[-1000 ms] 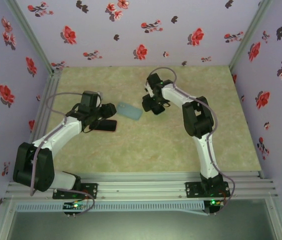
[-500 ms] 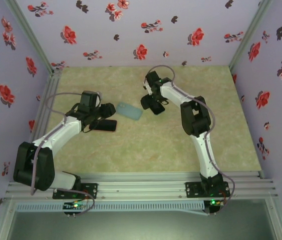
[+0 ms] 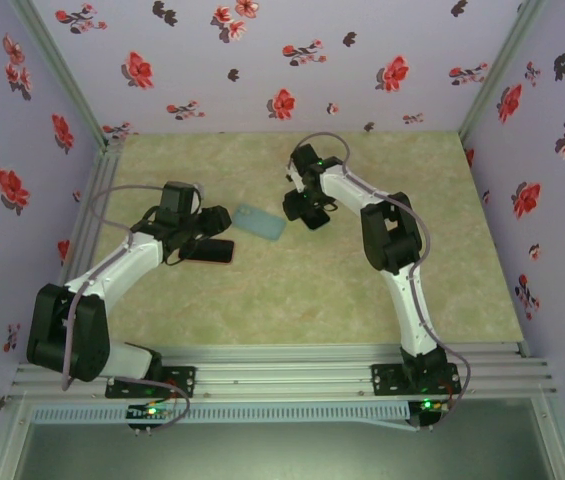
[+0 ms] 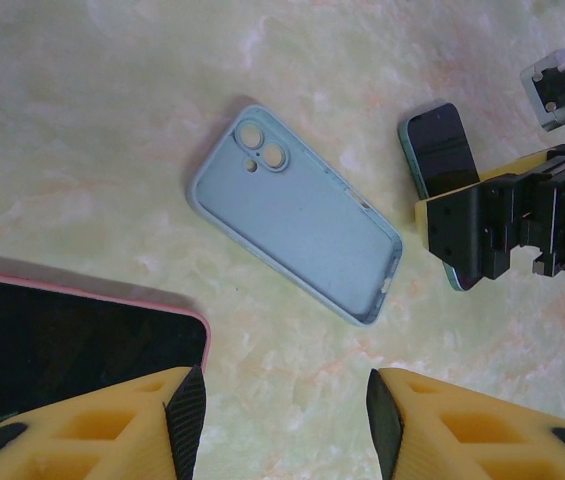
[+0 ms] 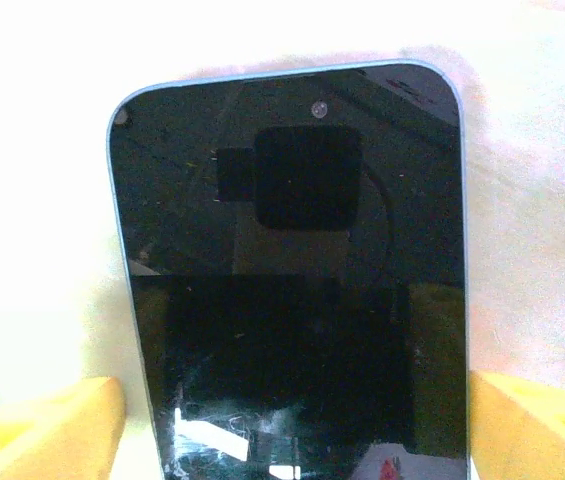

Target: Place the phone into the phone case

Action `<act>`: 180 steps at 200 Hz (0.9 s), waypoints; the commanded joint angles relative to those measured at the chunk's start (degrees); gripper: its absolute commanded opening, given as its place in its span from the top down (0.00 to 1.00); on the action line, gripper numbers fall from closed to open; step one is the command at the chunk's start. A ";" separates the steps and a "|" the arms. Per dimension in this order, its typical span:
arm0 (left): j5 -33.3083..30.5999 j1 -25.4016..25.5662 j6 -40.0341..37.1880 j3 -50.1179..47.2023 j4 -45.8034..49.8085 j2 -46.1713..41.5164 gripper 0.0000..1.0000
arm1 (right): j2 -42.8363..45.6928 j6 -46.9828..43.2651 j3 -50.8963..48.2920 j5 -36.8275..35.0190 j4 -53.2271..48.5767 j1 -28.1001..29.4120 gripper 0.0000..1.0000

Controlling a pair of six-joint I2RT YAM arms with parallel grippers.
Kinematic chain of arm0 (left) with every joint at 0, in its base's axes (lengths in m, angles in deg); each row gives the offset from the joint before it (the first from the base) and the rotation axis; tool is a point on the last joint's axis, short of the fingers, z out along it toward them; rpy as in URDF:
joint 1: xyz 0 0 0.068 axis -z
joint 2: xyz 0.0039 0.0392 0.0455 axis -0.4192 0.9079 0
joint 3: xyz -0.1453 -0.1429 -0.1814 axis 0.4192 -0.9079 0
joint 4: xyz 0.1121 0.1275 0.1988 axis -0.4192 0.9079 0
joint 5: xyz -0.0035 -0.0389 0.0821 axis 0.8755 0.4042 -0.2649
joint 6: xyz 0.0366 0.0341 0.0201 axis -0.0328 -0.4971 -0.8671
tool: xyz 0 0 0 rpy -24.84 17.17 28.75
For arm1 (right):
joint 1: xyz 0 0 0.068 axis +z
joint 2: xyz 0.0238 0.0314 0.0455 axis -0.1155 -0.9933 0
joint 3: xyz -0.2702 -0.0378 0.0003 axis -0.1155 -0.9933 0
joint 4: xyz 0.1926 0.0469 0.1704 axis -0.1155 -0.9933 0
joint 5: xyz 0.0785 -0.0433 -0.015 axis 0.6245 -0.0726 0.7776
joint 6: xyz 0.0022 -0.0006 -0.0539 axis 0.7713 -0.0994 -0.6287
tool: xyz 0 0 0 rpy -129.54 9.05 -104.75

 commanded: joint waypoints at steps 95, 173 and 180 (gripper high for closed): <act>-0.17 -0.87 -0.34 1.06 -1.68 1.89 0.49 | -0.01 -2.71 -2.71 -4.76 -2.35 -0.10 0.46; 1.73 -0.99 -2.15 6.67 -3.98 9.58 0.49 | 5.40 -1.79 -7.06 -0.88 0.77 -0.10 0.46; 1.89 -0.95 -2.37 7.40 -4.17 10.38 0.49 | 5.97 -1.59 -7.18 -0.57 0.90 -0.15 0.46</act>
